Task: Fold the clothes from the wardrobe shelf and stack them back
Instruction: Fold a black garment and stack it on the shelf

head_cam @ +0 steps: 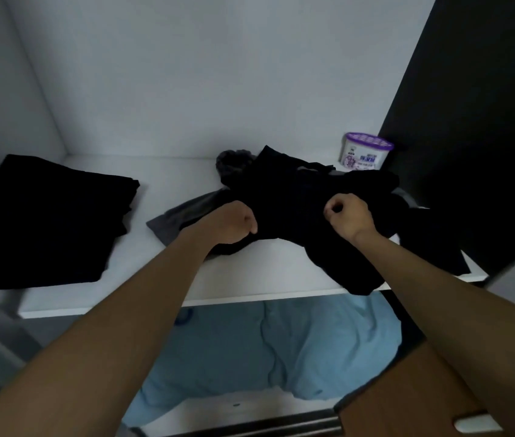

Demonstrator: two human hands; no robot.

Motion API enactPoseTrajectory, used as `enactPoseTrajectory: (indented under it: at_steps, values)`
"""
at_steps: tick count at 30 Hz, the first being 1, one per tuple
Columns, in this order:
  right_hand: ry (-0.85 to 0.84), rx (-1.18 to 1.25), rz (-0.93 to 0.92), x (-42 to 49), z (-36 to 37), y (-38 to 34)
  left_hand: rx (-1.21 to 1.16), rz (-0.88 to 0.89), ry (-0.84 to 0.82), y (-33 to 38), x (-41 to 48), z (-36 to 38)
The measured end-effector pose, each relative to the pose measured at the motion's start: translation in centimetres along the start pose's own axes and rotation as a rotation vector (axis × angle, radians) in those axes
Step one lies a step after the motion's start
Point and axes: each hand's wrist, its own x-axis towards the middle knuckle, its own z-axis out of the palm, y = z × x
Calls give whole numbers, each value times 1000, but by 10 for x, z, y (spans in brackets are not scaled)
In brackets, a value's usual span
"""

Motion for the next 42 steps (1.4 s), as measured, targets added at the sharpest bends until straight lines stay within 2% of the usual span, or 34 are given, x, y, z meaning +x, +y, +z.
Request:
enactPoseTrajectory:
  at_steps: [1, 5, 7, 10, 14, 19, 21, 25, 27, 29, 31, 33, 34, 36, 38, 40, 42]
  values:
    - [-12, 16, 12, -2, -2, 3, 13, -33, 10, 2, -1, 3]
    - [-141, -104, 54, -15, -9, 20, -52, -58, 312, 28, 1, 20]
    - [-200, -132, 31, -25, -8, 29, -81, -50, 323, 49, 12, 29]
    - [-220, -116, -106, -42, 0, 48, -117, -164, 275, 75, 38, 41]
    - [-242, 57, -209, -55, 4, 71, -482, -377, 266, 96, 69, 51]
    - [-255, 127, -232, -54, 4, 84, -605, -239, 469, 123, 89, 56]
    - [-283, 130, -224, -48, -1, 84, -722, -175, 448, 139, 83, 48]
    - [-360, 174, -203, -49, -20, 68, -1144, -45, 365, 169, 44, 10]
    - [-345, 445, -89, -53, -35, 50, -1267, 7, 377, 174, 15, -8]
    - [-447, 1032, 174, -57, -46, 33, -1269, 44, 326, 170, -21, -15]
    - [-640, 1480, 351, -60, -53, 16, -1123, 71, 181, 157, -61, -10]
    - [-846, 1695, 338, -64, -55, -4, -916, 51, -36, 137, -99, 6]
    - [-868, 1753, 340, -68, -55, -15, -803, 6, -116, 128, -117, 17]
    - [-700, 1715, 389, -79, -51, -35, -640, -156, -150, 108, -145, 39]
    - [-561, 1488, 311, -100, -46, -44, -693, -317, -112, 90, -162, 60]
    - [-590, 1120, 71, -130, -37, -41, -897, -413, -59, 82, -168, 69]
    - [-729, 702, -220, -174, -29, -26, -1172, -435, -97, 83, -163, 71]
